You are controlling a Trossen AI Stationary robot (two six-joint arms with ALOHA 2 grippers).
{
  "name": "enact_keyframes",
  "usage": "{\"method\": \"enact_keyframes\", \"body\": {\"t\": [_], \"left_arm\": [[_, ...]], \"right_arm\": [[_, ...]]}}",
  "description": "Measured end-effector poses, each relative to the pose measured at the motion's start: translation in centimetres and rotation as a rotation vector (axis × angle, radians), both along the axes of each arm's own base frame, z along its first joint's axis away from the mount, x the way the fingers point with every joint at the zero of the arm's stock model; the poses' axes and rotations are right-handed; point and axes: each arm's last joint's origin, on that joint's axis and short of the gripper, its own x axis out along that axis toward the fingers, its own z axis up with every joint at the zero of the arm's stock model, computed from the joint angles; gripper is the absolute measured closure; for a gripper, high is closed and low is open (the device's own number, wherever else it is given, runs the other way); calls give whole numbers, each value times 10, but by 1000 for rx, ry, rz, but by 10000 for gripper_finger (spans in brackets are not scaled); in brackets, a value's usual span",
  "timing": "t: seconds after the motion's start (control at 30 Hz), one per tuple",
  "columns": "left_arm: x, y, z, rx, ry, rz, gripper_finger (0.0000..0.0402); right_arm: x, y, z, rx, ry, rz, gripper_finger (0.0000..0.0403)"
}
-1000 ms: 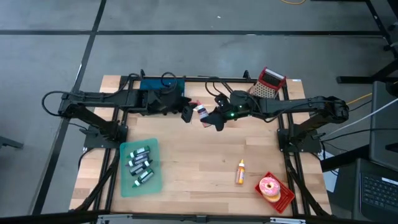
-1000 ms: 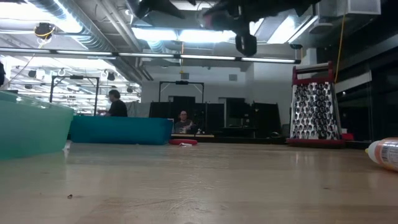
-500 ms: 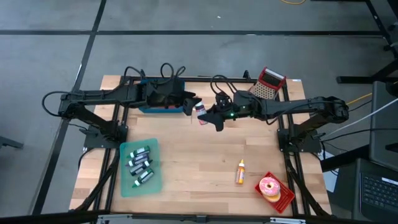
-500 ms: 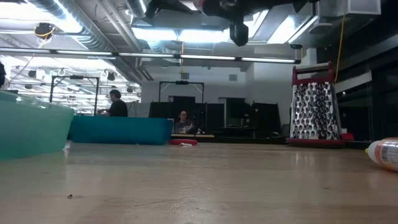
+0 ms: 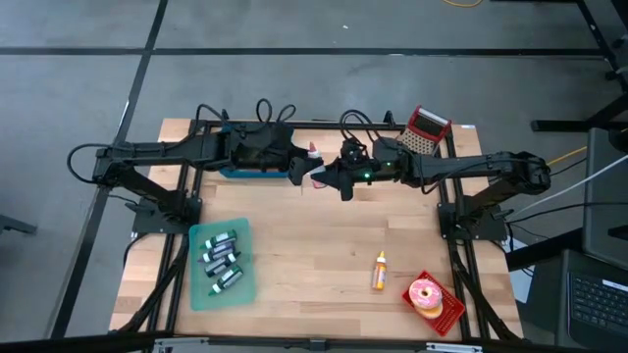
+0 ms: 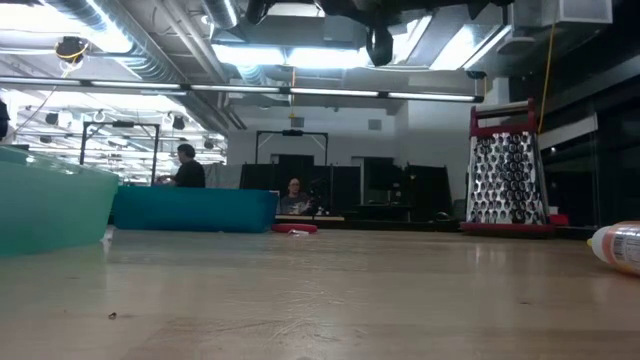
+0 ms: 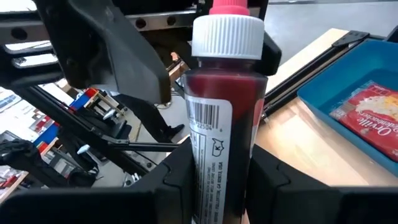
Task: Pick & Place Food Item
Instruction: Put the pink food coloring bottle into the green bin
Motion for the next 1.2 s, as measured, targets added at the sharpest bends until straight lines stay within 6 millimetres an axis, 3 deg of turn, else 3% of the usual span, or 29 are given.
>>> {"method": "enact_keyframes", "body": {"t": [0.17, 0.4, 0.6, 0.83, 1.0, 1.2], "left_arm": [[0, 0, -1, 8, 11, 20, 197], [-1, 4, -1, 49, 21, 40, 268], [-1, 4, -1, 75, 27, 32, 271], [-5, 4, -3, 100, 73, 1, 271], [-20, 2, -7, 91, 188, -21, 272], [-48, -3, -16, 46, 401, -100, 272]], "right_arm": [[0, 0, 0, -1, -4, -3, 307], [0, 0, 0, 1, -2, 8, 307], [0, 0, 0, -16, -2, 31, 303], [-1, 2, -5, -3, 48, 61, 221], [-7, 1, -27, 11, 279, 28, 157], [-16, 0, -45, 13, 490, -25, 133]]}}
